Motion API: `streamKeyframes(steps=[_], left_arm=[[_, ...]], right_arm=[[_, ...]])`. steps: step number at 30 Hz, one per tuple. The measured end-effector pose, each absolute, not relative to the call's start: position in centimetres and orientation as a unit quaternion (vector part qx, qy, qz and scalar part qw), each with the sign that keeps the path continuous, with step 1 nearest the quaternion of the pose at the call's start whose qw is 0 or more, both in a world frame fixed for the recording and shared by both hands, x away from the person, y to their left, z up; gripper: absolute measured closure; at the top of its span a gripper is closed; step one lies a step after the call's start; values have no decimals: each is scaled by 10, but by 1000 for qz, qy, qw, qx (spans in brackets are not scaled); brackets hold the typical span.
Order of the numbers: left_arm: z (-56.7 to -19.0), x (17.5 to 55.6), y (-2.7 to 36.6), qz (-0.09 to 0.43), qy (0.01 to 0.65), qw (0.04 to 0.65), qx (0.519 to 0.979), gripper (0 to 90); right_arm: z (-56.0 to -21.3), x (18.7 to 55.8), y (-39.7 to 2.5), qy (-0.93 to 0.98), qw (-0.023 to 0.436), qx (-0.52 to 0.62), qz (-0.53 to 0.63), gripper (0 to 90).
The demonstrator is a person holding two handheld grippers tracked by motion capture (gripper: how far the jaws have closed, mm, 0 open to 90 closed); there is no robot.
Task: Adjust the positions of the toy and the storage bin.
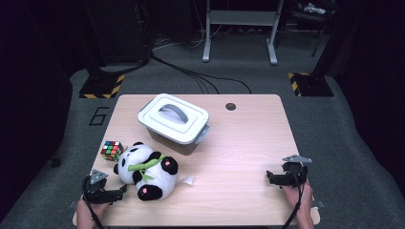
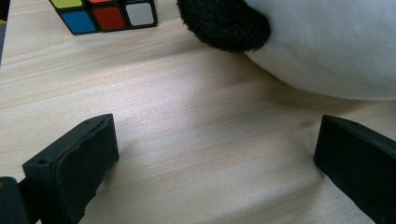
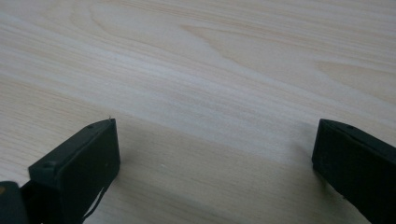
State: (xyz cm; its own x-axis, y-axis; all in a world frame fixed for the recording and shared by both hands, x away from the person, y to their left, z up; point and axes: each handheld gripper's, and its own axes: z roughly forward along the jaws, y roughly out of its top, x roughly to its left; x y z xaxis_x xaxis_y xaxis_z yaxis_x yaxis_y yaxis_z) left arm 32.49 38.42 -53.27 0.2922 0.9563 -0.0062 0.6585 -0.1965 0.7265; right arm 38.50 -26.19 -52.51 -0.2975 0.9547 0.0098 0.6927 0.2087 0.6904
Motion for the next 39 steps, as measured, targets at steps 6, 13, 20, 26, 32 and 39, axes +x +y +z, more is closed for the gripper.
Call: streamKeyframes(steps=[6, 13, 20, 26, 32, 39], left_arm=[[-532, 326, 385, 231, 545, 315, 741, 0], [-533, 326, 384, 229, 548, 318, 739, 0], [-532, 326, 384, 231, 546, 316, 741, 0], [-532, 326, 384, 232, 545, 317, 741, 0], [-532, 326, 384, 232, 545, 317, 741, 0], [-532, 326, 384, 232, 544, 317, 741, 0]], right_arm=[[-489, 387, -250, 749, 211, 532, 335, 2], [-460, 402, -217, 773, 201, 494, 343, 12], [-449, 419, -184, 792, 190, 463, 350, 25], [-437, 433, -156, 803, 179, 440, 361, 25], [-426, 446, -135, 813, 178, 417, 365, 24], [-413, 459, -105, 821, 166, 395, 377, 13]])
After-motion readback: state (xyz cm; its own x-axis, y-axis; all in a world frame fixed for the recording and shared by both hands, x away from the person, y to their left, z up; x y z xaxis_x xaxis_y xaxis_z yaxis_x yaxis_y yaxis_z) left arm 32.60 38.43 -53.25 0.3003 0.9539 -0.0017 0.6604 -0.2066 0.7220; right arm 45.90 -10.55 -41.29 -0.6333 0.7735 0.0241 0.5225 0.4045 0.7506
